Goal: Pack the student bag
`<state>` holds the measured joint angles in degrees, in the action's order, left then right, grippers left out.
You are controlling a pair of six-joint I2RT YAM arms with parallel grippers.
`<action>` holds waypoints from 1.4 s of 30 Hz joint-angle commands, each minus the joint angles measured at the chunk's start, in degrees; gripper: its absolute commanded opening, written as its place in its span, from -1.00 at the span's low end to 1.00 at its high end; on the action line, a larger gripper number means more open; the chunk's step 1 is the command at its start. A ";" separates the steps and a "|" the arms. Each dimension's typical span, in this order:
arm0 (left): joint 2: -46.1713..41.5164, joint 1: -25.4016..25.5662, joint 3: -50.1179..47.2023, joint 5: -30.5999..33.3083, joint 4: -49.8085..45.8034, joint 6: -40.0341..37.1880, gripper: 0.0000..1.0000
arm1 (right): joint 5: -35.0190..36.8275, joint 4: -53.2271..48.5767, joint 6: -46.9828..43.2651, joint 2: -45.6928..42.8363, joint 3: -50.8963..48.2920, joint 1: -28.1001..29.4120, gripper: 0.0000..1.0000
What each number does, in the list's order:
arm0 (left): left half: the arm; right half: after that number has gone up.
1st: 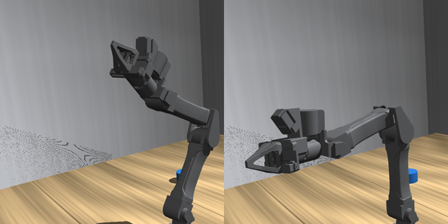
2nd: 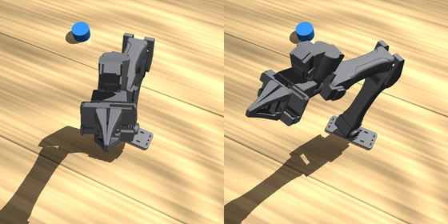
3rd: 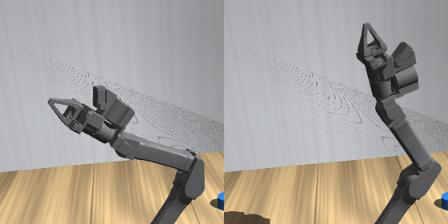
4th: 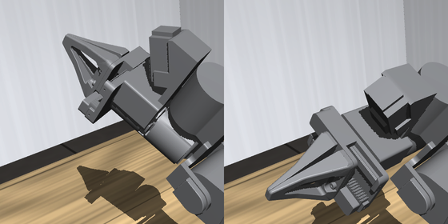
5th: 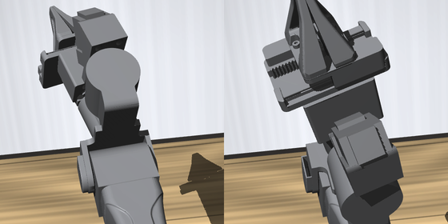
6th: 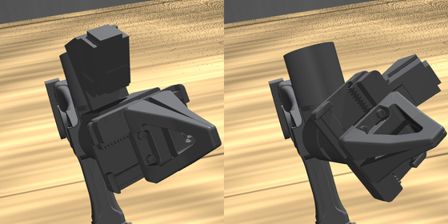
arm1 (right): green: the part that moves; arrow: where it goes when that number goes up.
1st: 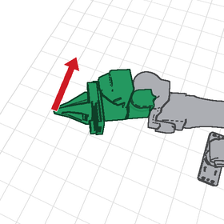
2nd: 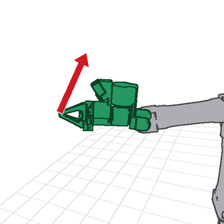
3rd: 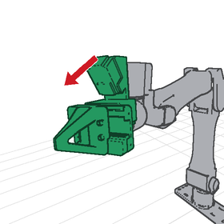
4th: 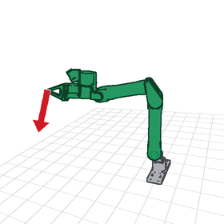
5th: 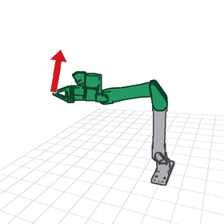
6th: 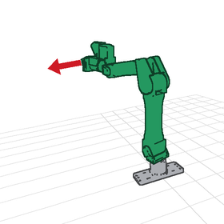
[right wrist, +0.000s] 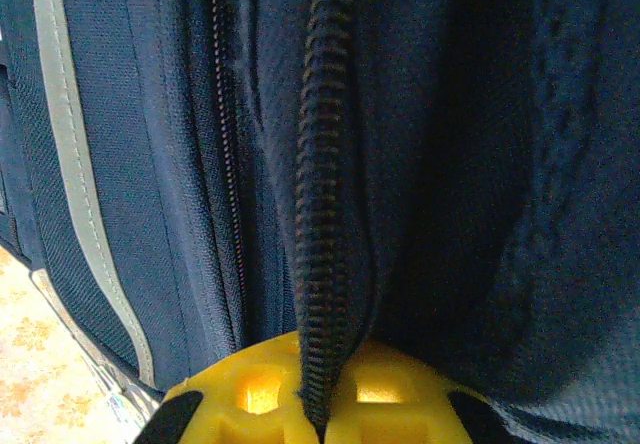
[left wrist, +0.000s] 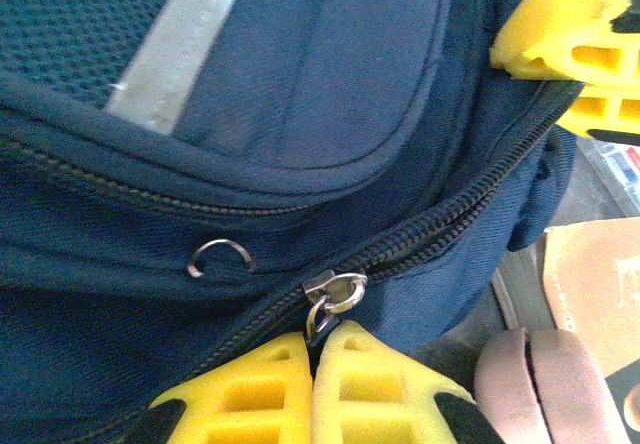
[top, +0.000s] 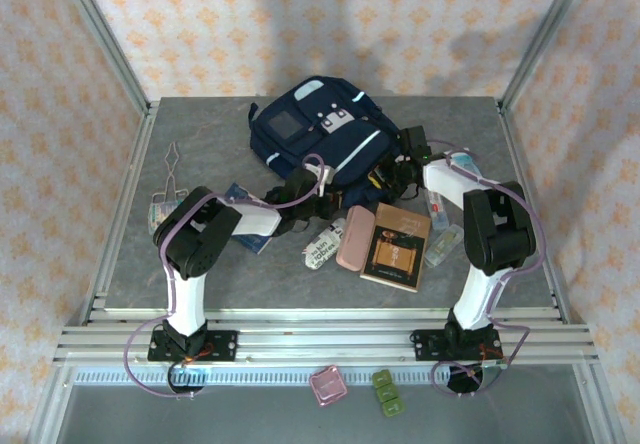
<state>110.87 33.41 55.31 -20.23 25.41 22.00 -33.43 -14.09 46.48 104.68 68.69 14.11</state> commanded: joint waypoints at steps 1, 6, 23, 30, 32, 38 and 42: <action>-4.69 -1.20 -1.90 8.77 -6.00 -2.31 -1.00 | 1.06 7.96 -1.20 -4.23 1.63 0.15 -1.00; -8.92 -2.98 -4.75 15.29 -11.39 -4.35 -1.00 | 2.40 7.82 -1.82 -5.58 0.64 -1.05 -1.00; -14.41 -5.26 -2.21 17.88 -16.60 -5.65 -0.20 | -2.86 9.69 -5.19 -6.95 -1.07 -1.25 -1.00; -15.28 -3.02 3.84 15.74 -19.31 -8.70 -0.08 | -3.92 7.77 -10.70 -7.15 -0.99 1.82 -1.00; -14.43 -2.83 5.12 15.15 -19.19 -8.91 -0.05 | -4.11 7.60 -10.40 -6.32 -1.12 2.50 -1.00; -11.15 -2.25 9.30 14.34 -20.94 -8.63 -0.03 | -3.40 9.04 -9.61 -6.11 -3.59 2.83 -0.86; -10.53 -2.21 9.52 16.26 -22.80 -7.50 -0.03 | -2.56 9.36 -9.31 -6.32 -4.47 2.78 -0.79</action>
<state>99.70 30.76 63.96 -5.30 5.69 14.46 -35.99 -9.96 38.35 100.22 64.62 16.78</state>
